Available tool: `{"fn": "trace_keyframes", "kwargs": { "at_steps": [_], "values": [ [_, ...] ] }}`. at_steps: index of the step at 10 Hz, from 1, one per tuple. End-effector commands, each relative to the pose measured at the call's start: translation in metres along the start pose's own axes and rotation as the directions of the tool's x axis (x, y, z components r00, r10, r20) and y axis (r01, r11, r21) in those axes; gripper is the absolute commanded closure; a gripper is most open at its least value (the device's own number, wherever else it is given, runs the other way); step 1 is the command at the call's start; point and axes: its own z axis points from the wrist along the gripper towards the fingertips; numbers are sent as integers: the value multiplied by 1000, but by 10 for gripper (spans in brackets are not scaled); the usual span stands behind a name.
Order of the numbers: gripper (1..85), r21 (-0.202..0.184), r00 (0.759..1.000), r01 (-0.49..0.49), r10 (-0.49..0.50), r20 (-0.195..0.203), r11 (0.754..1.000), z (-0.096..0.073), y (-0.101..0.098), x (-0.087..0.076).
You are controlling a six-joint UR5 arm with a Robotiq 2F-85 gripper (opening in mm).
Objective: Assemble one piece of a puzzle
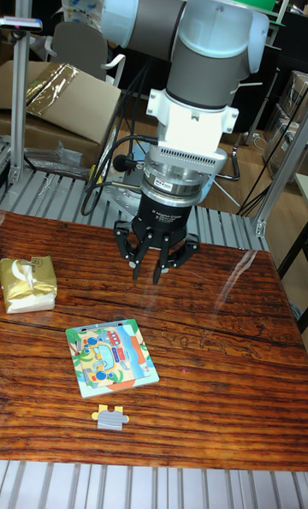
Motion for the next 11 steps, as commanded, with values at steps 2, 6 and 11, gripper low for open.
{"fn": "trace_keyframes", "kwargs": {
  "at_steps": [2, 6, 11],
  "values": [
    [513, -10, 1000, 3, -3, 11, 1000, -1, 2, -3],
    [513, -12, 1000, 5, -5, 3, 1000, -2, 3, -2],
    [510, -34, 999, -38, 38, -1, 999, 3, 13, -20]
  ]
}}
